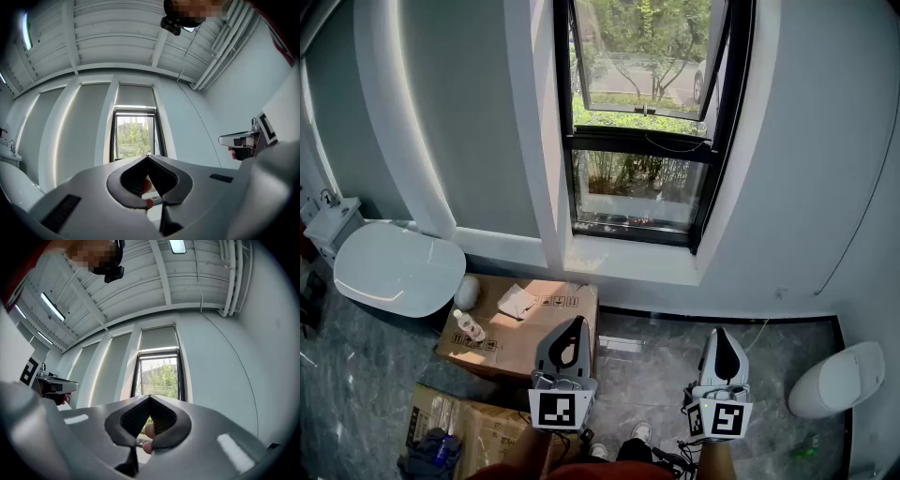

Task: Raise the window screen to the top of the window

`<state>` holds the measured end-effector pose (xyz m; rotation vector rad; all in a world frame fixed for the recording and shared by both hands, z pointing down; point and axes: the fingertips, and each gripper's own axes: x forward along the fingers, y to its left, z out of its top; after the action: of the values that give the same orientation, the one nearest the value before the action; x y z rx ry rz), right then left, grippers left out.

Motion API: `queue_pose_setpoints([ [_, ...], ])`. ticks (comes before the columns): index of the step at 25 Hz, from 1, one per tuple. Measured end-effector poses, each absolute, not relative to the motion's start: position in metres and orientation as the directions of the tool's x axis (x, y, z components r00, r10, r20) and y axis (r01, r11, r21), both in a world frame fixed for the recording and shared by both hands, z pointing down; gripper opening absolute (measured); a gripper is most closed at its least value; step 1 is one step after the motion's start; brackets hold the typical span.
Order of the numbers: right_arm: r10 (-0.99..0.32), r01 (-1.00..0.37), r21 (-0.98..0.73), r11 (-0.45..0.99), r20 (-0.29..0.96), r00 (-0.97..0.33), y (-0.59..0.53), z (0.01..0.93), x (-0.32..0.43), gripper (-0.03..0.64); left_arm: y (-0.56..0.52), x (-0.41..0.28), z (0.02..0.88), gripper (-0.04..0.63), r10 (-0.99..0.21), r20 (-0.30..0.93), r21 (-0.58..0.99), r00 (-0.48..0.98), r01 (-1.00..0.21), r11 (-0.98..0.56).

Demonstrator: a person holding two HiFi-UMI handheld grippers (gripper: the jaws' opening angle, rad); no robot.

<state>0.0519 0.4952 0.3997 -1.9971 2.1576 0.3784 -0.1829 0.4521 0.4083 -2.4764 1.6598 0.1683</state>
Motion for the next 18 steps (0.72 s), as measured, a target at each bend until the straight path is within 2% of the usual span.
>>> queue_pose_setpoints([
  [9, -0.946, -0.996, 0.063, 0.057, -0.315, -0.074, 0.508, 0.393, 0.065, 0.011, 0.464, -0.181, 0.402, 0.006, -0.909, -0.198, -0.081, 0.367, -0.93, -0.358],
  [18, -0.942, -0.998, 0.042, 0.057, -0.329, -0.068, 0.494, 0.395, 0.096, 0.01, 0.454, -0.15, 0.401, 0.006, -0.902, -0.21, -0.099, 0.378, -0.926, -0.365],
])
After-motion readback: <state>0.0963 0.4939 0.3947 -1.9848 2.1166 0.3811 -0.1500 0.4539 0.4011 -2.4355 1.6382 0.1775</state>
